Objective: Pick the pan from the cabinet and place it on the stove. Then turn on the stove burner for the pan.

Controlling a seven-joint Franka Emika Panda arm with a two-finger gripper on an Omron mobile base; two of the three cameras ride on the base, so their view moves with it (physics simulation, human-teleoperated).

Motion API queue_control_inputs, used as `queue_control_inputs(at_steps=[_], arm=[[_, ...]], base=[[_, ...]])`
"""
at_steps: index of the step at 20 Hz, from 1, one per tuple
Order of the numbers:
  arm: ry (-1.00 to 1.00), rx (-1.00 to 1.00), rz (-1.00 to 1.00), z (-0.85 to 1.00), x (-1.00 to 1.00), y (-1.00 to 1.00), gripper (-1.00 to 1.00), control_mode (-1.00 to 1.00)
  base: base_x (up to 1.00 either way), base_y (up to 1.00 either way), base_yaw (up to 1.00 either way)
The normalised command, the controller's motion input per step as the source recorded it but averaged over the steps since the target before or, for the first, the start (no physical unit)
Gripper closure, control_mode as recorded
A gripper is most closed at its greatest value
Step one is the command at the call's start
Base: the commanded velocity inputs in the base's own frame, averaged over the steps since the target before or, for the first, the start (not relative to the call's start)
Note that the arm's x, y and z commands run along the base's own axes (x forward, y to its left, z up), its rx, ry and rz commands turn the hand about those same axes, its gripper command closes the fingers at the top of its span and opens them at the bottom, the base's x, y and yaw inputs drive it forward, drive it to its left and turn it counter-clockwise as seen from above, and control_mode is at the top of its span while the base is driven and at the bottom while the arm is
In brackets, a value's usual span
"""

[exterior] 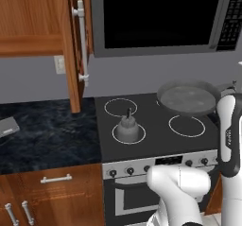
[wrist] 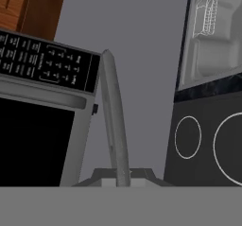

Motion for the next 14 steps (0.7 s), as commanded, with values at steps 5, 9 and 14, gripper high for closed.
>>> queue_control_inputs(at_steps=[5, 9, 14], arm=[[0.00, 0.00, 0.00, 0.00, 0.00, 0.00, 1.00, 1.00], [0.00, 0.00, 0.00, 0.00, 0.00, 0.00, 1.00, 1.00], [0.00, 0.00, 0.00, 0.00, 0.00, 0.00, 1.00, 1.00]], base=[[0.23, 0.32, 0.00], [0.33, 0.36, 0.00], [0.28, 0.07, 0.00]])
